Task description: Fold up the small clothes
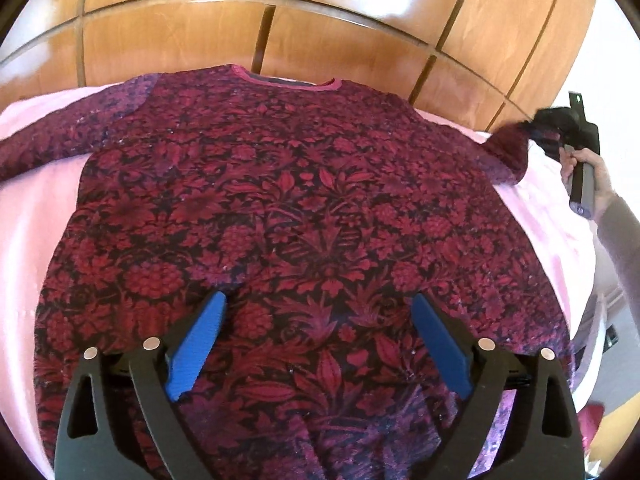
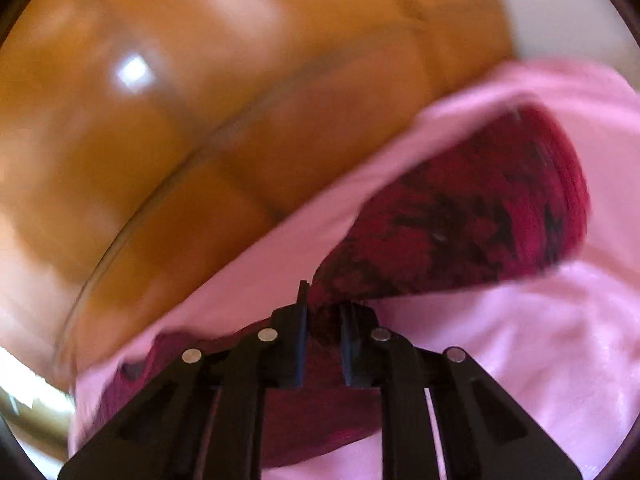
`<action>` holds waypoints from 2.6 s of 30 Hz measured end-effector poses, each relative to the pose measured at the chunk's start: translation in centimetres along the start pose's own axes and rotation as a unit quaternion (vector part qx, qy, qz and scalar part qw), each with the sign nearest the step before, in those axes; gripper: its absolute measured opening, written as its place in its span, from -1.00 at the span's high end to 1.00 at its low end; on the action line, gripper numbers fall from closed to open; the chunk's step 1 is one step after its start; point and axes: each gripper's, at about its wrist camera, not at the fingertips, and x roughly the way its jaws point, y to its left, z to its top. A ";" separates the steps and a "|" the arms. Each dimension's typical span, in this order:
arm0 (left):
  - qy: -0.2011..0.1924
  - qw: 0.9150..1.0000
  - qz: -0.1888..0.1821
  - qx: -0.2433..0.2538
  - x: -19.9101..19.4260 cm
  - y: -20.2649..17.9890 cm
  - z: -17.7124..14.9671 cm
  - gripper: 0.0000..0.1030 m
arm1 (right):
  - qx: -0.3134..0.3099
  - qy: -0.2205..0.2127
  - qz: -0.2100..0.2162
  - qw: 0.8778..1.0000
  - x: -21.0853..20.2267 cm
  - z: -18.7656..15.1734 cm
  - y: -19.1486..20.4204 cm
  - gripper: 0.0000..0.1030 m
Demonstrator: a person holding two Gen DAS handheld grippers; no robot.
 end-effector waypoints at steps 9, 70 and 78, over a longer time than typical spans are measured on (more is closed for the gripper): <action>-0.015 0.996 -0.034 -0.076 -1.9 2.6 0.8 -0.82 | -0.179 0.089 0.065 0.978 5.2 -9.9 16.5 0.77; -0.011 0.987 0.033 -0.158 2.3 12.9 14.9 0.77 | -0.099 0.107 0.101 0.984 -3.2 -16.5 14.6 -0.48; -0.022 0.987 0.028 -0.159 2.2 12.9 14.6 0.77 | -0.122 0.095 0.089 0.984 -0.4 -14.5 16.6 -0.49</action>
